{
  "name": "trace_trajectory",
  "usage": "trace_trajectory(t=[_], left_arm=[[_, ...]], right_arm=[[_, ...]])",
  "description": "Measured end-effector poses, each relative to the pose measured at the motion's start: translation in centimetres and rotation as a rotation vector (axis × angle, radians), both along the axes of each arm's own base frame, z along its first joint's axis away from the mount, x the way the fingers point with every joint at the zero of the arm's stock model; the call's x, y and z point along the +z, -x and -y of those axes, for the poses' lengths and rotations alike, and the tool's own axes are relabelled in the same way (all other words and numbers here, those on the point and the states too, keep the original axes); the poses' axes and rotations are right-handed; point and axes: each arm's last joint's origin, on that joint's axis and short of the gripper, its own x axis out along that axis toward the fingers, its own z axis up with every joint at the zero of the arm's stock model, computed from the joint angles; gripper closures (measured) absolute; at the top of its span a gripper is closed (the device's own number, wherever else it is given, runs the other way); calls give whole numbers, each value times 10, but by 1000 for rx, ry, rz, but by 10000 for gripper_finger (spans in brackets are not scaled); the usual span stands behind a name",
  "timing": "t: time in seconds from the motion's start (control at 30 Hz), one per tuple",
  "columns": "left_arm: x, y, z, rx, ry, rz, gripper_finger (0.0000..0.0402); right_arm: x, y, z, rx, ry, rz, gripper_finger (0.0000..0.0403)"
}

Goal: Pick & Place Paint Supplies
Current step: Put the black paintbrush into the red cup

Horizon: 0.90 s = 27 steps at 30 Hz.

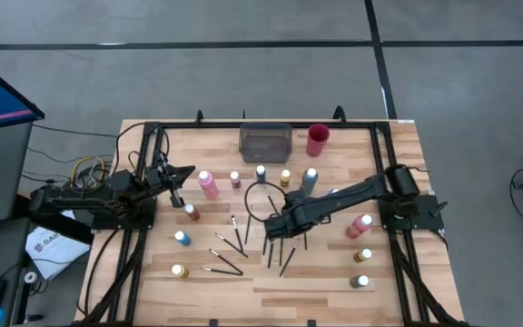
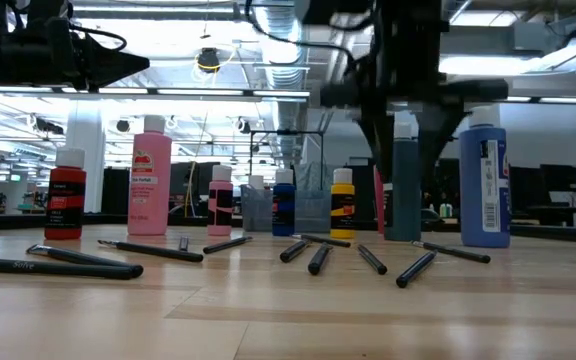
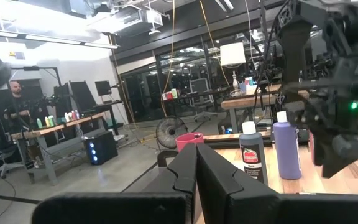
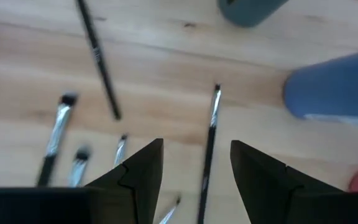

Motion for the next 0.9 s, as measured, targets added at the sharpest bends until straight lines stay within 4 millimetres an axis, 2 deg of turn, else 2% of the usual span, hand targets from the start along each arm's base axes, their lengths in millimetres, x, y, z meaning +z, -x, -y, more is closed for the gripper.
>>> trace_trajectory(t=[0.2, 0.63, 0.9], left_arm=[[0, 0, 0, 0, 0, 0, 399], [-2, -2, 0, 0, 1, -21, 399], [-2, -2, 0, 0, 1, -25, 399]], right_arm=[[-20, -5, 7, -8, 62, -69, 222], [-51, -11, 16, 20, 57, -180, 238], [-62, -2, 25, 16, 48, -214, 239]])
